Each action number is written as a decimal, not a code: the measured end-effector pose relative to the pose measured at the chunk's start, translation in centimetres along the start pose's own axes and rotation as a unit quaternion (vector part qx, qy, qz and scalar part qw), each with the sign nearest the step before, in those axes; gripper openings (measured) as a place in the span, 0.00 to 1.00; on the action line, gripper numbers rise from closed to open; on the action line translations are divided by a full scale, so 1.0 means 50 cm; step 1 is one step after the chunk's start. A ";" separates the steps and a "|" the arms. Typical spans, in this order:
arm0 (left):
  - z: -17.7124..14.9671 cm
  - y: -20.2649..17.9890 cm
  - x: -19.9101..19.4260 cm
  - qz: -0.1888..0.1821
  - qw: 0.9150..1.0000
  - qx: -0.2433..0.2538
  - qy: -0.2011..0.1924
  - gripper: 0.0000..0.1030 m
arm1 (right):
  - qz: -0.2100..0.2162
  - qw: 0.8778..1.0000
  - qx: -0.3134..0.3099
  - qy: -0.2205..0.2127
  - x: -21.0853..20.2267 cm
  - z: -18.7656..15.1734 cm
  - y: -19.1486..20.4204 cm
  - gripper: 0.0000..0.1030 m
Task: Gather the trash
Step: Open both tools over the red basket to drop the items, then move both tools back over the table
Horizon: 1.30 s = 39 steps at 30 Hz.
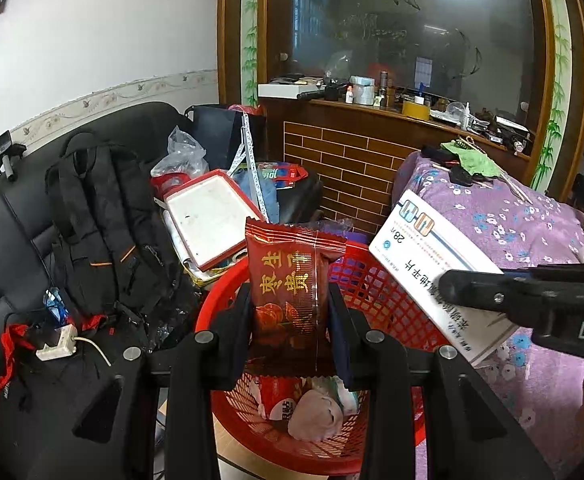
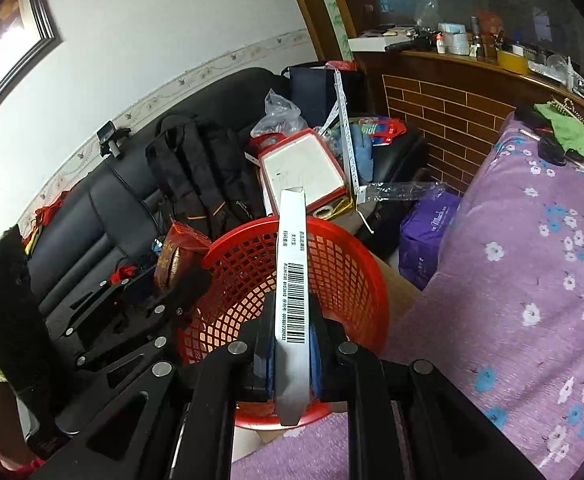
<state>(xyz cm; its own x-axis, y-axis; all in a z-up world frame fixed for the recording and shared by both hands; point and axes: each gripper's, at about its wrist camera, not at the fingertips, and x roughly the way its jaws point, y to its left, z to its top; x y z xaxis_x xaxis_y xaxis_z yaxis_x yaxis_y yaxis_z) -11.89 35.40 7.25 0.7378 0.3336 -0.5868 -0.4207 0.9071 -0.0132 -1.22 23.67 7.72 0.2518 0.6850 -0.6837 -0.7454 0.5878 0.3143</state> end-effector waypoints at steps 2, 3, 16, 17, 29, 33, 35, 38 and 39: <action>-0.001 0.004 0.005 -0.001 1.000 -0.001 0.001 0.33 | -0.001 1.000 0.004 0.004 0.011 0.003 -0.003 0.15; -0.002 0.004 0.007 0.001 1.000 -0.002 0.001 0.33 | 0.000 1.000 0.006 0.005 0.016 0.005 -0.003 0.15; 0.009 -0.023 -0.026 -0.012 1.000 0.004 -0.018 0.81 | -0.016 0.999 0.023 -0.026 -0.048 -0.005 -0.048 0.28; 0.008 -0.040 -0.031 -0.018 1.000 0.011 -0.020 0.81 | -0.022 0.999 0.025 -0.029 -0.062 -0.013 -0.058 0.31; 0.009 -0.277 -0.105 -0.110 0.988 0.105 -0.026 0.81 | -0.074 0.991 0.085 -0.074 -0.244 -0.112 -0.206 0.34; 0.004 -0.376 -0.120 -0.148 0.979 0.139 -0.014 0.81 | -0.099 0.984 0.114 -0.096 -0.315 -0.152 -0.272 0.34; 0.001 -0.417 -0.127 -0.162 0.975 0.153 -0.009 0.81 | -0.110 0.979 0.137 -0.106 -0.352 -0.175 -0.315 0.34; -0.003 -0.497 -0.134 -0.187 0.966 0.181 0.001 0.81 | -0.127 0.972 0.161 -0.113 -0.396 -0.201 -0.373 0.34; -0.003 -0.523 -0.134 -0.194 0.963 0.189 0.006 0.81 | -0.133 0.970 0.168 -0.114 -0.411 -0.208 -0.395 0.34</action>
<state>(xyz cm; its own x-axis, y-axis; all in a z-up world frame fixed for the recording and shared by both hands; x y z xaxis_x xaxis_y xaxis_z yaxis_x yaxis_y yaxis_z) -5.91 9.40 11.41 0.7933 -0.0510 -0.6068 0.1093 0.9922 0.0595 1.89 -6.47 8.69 0.5667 0.5440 -0.6188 -0.4007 0.8382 0.3700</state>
